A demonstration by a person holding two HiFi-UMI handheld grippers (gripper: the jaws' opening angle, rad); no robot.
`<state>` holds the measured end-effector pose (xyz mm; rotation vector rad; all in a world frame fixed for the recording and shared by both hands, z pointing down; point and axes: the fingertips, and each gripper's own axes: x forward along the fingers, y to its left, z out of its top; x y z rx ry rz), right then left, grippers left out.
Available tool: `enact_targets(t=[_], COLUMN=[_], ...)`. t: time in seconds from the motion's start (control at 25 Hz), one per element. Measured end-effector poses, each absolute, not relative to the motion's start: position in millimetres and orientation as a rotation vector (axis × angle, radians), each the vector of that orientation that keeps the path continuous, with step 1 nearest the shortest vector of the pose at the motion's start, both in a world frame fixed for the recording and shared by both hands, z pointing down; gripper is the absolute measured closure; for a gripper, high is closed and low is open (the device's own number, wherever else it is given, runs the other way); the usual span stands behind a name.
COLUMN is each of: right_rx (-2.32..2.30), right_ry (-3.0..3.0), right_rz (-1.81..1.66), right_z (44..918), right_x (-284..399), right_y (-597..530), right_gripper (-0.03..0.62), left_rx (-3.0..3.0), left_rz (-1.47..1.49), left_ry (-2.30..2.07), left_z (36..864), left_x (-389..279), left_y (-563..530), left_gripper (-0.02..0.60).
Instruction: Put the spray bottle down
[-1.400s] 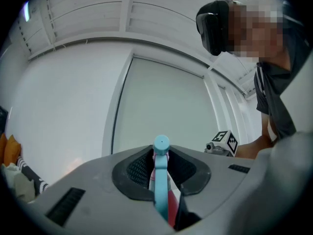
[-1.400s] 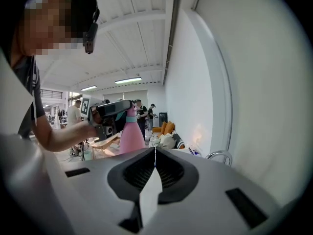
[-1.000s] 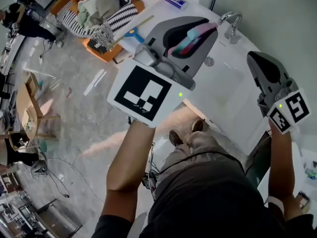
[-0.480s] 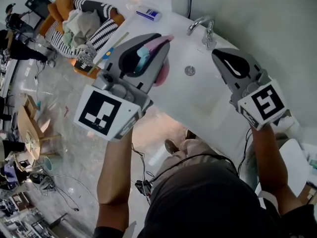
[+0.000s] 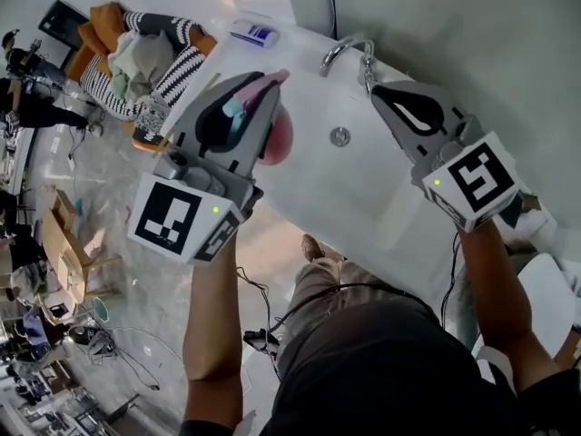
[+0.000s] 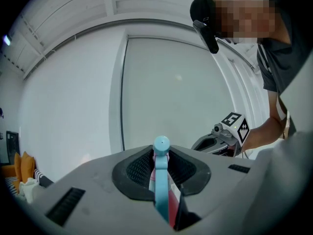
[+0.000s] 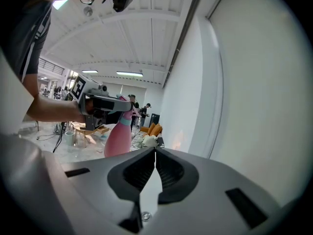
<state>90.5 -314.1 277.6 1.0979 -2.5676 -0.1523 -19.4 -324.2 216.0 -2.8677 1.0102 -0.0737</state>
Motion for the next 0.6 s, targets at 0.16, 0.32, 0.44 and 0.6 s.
enact_targets(t=[0.16, 0.32, 0.44, 0.6], right_rx=[1.103, 1.112, 1.123, 1.127], right_ry=[-2.561, -2.559, -2.557, -2.553], right_rz=[-0.138, -0.131, -0.106, -0.063], right_z=[280.7, 280.1, 282.2, 290.5], right_x=[87.3, 80.8, 74.0, 65.2], right_y=[-325.9, -340.4, -351.4, -365.3], right_gripper=[0.585, 0.585, 0.585, 0.585], left_rx=[-2.888, -2.901, -2.91, -2.934], left_rz=[-0.07, -0.056, -0.061, -0.057], left_ry=[1.01, 1.004, 0.988, 0.965], left_z=[224.4, 229.3, 234.0, 242.8], left_x=[-20.8, -23.6, -25.2, -27.2], left_y=[-338.6, -357.3, -372.6, -389.8], left_gripper=[0.517, 0.517, 0.517, 0.518])
